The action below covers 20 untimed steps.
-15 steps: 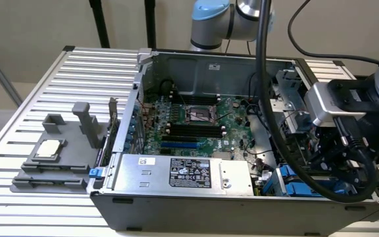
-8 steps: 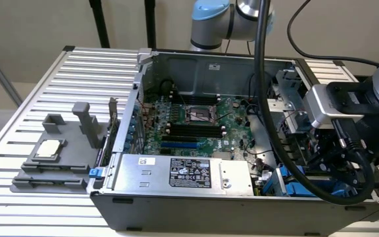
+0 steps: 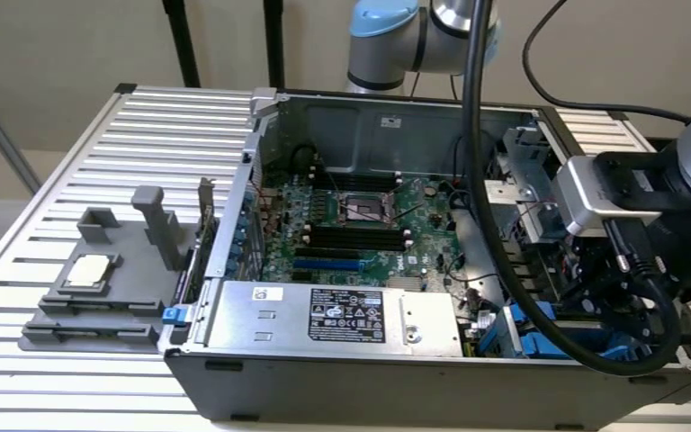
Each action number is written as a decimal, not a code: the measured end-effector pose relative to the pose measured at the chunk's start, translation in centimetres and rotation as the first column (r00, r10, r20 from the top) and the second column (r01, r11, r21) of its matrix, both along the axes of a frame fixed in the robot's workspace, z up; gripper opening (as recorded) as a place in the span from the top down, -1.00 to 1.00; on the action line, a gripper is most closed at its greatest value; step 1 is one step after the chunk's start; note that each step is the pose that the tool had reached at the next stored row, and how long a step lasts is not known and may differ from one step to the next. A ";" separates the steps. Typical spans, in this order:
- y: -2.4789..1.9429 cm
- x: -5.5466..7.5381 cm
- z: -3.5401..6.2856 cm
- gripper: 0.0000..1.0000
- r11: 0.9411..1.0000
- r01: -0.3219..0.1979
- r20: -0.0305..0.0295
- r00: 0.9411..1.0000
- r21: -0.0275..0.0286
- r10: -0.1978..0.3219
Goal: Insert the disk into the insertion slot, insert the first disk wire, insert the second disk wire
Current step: 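Insert the second disk wire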
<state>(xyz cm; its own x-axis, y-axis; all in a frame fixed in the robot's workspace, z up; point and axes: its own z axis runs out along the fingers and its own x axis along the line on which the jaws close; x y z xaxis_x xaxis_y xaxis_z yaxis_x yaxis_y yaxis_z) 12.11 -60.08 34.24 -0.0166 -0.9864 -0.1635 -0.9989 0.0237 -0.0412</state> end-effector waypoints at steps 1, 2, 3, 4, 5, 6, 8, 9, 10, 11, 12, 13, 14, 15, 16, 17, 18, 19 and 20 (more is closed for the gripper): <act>0.00 0.0 -0.02 0.67 1.000 0.000 0.000 1.000 0.000 0.000; 0.00 0.0 -0.05 0.67 1.000 -0.001 0.000 1.000 0.000 0.001; 0.00 0.0 -0.06 0.67 1.000 -0.001 0.000 1.000 0.000 0.001; 0.00 0.0 -0.07 0.67 1.000 -0.001 0.000 1.000 0.000 0.001; 0.00 0.0 -0.08 0.67 1.000 -0.001 0.000 1.000 0.000 0.001; 0.00 0.0 -0.09 0.67 1.000 -0.002 0.000 1.000 0.000 0.002; 0.00 0.0 -0.11 0.67 1.000 -0.003 0.000 1.000 0.000 0.003; 0.00 0.0 -0.11 0.67 1.000 -0.003 0.000 1.000 0.000 0.003; 0.00 0.0 -0.12 0.67 1.000 -0.004 0.000 1.000 0.000 0.004; 0.00 0.0 -0.12 0.67 1.000 -0.004 0.000 1.000 0.000 0.004; 0.00 0.0 -0.13 0.67 1.000 -0.005 0.000 1.000 0.000 0.005; 0.00 0.0 -0.13 0.67 1.000 -0.006 0.000 1.000 0.000 0.006; 0.00 0.0 -0.14 0.67 1.000 -0.007 0.000 1.000 0.000 0.007; 0.00 0.0 -0.14 0.67 1.000 -0.008 0.000 1.000 0.000 0.008; 0.00 0.0 -0.15 0.67 1.000 -0.009 0.000 1.000 0.000 0.009; 0.00 0.1 -0.16 0.67 1.000 -0.009 0.000 1.000 0.000 0.009; 0.00 0.1 -0.16 0.67 1.000 -0.010 0.000 1.000 0.000 0.010; 0.00 0.1 -0.17 0.67 1.000 -0.011 0.000 1.000 0.000 0.011; 0.00 0.1 -0.17 0.67 1.000 -0.012 0.000 1.000 0.000 0.012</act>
<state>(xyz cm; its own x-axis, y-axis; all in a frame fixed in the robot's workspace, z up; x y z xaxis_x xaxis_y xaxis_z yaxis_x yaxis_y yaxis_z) 12.22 -60.07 34.07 -0.0046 -0.9865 -0.1636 -0.9991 0.0114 -0.0412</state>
